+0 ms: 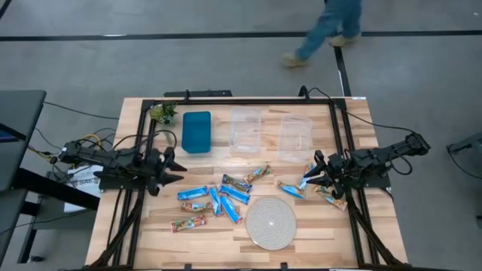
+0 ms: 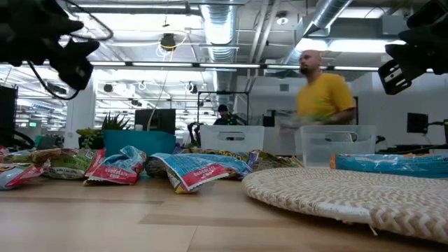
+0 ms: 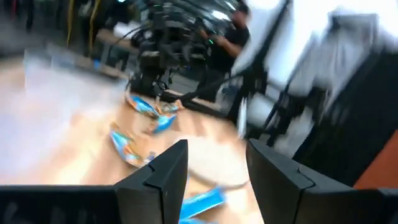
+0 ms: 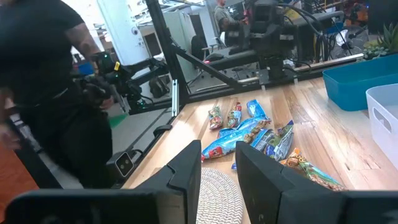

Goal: Pick and place Granola Bars by type
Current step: Put the blue granola bar into the blue bin

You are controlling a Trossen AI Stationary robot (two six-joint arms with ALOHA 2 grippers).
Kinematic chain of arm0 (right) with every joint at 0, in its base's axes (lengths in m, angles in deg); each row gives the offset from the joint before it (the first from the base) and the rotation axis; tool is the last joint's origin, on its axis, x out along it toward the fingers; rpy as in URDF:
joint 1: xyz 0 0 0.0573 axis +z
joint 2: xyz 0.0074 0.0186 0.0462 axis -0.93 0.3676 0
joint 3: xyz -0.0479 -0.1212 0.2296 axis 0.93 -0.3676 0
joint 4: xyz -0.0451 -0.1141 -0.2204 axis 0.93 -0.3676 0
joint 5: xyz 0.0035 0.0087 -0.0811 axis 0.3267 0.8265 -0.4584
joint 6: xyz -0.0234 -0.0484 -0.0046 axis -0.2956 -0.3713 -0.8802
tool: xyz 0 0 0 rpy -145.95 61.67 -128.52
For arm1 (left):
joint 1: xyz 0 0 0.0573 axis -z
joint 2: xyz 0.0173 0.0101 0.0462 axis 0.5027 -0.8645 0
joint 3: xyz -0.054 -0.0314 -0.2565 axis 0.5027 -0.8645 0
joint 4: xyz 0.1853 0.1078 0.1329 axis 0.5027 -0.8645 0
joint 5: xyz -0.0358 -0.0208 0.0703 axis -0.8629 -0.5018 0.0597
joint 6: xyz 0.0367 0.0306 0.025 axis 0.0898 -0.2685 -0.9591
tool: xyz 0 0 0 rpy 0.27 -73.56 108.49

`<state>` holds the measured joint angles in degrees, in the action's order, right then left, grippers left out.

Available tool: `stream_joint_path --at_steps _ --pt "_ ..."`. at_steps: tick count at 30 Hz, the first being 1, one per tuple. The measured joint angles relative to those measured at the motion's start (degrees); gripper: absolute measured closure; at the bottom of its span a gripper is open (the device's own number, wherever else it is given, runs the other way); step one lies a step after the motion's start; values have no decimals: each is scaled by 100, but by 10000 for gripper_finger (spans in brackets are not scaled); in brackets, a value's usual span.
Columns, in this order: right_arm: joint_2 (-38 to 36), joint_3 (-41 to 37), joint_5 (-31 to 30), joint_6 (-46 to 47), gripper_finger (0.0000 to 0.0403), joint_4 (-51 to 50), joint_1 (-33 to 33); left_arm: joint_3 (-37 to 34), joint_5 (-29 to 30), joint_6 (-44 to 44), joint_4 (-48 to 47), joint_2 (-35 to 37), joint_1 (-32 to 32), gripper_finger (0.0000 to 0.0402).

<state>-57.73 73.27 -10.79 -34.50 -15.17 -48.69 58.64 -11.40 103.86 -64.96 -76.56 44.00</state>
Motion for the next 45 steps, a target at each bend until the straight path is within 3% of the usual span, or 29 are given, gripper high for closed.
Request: stream_joint_path --at_steps 4,9,11,17,21,25,33,39,45 --pt "-2 0 0 1 310 0 0 0 415 1799 -22 -2 0 246" --pt "0 0 1 0 310 1 1 0 886 2810 41 -9 -2 246" --pt "-1 0 1 0 310 0 1 0 1025 2950 57 -9 -2 246" --pt "0 0 1 1 310 0 0 0 2238 2914 399 -31 -10 246" --pt "0 0 1 0 310 0 -1 197 1700 2383 473 -449 -7 246" --pt "0 0 1 0 310 0 1 836 1551 2393 295 -1468 -11 246" --pt "0 0 -1 0 310 0 1 2979 431 2043 -2179 -4525 -4 246" --pt "-1 0 -3 0 310 0 0 4685 -214 1234 -4211 -6666 -6 246" --pt "0 0 -3 0 310 0 -1 5576 -779 836 -5532 -8320 8 246"
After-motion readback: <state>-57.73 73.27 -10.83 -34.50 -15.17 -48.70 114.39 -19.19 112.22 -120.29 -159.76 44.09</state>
